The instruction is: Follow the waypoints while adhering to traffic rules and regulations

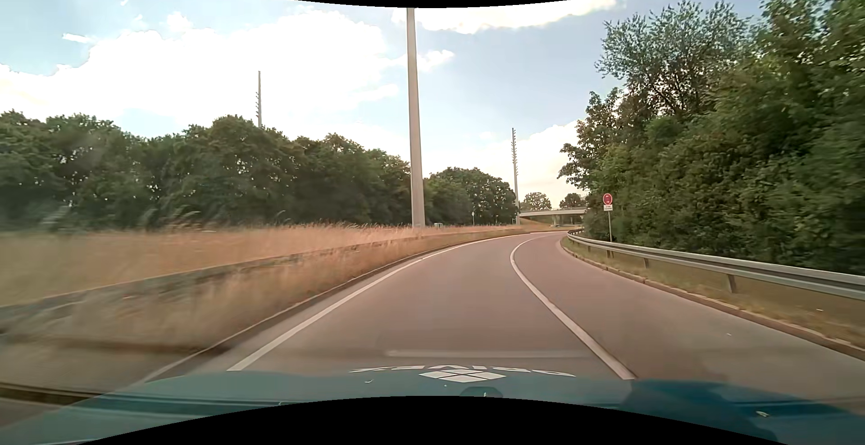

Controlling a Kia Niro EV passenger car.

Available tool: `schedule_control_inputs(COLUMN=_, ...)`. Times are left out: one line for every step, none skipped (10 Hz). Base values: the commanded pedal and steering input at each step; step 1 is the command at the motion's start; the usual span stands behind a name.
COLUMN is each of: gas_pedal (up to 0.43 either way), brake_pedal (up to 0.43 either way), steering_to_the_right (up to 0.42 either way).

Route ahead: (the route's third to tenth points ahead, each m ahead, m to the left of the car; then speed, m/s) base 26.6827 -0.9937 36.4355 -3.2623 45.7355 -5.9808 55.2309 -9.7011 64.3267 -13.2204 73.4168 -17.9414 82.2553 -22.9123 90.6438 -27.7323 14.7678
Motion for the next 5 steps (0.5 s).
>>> schedule_control_inputs(gas_pedal=0.189, brake_pedal=0.0, steering_to_the_right=0.034)
schedule_control_inputs(gas_pedal=0.189, brake_pedal=0.0, steering_to_the_right=0.034)
schedule_control_inputs(gas_pedal=0.189, brake_pedal=0.0, steering_to_the_right=0.033)
schedule_control_inputs(gas_pedal=0.189, brake_pedal=0.0, steering_to_the_right=0.033)
schedule_control_inputs(gas_pedal=0.189, brake_pedal=0.0, steering_to_the_right=0.033)
